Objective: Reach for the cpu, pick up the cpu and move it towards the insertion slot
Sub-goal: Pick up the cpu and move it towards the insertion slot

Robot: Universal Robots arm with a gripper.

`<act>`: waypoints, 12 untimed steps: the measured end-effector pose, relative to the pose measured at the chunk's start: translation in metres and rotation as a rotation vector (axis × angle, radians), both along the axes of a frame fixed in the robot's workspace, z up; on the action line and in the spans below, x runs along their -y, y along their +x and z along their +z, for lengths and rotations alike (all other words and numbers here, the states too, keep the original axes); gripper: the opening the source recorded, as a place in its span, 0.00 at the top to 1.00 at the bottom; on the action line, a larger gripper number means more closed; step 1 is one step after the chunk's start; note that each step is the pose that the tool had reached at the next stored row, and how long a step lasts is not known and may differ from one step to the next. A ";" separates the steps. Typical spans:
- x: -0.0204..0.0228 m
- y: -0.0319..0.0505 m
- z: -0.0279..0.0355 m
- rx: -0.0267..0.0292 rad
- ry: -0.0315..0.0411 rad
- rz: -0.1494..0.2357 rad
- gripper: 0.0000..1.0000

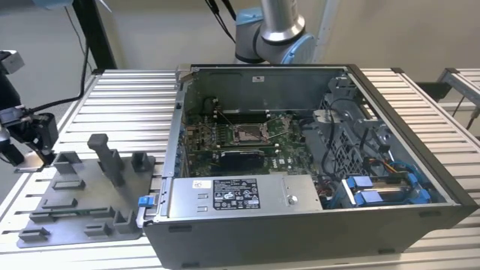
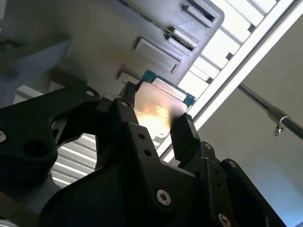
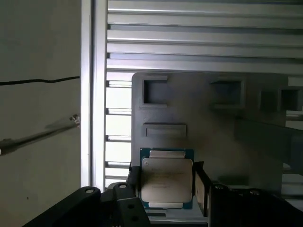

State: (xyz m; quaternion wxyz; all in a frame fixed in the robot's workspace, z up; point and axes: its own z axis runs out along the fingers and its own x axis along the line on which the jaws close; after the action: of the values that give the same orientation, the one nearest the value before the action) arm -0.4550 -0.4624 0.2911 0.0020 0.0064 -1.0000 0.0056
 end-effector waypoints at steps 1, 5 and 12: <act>-0.0002 -0.0001 0.0035 -0.0001 -0.0001 0.000 1.00; -0.0009 0.0000 0.0165 -0.0001 -0.0001 0.000 1.00; -0.0015 -0.0003 0.0443 -0.0001 -0.0001 0.000 1.00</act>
State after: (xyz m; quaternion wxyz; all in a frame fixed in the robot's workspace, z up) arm -0.4553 -0.4609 0.3354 0.0021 0.0064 -1.0000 0.0056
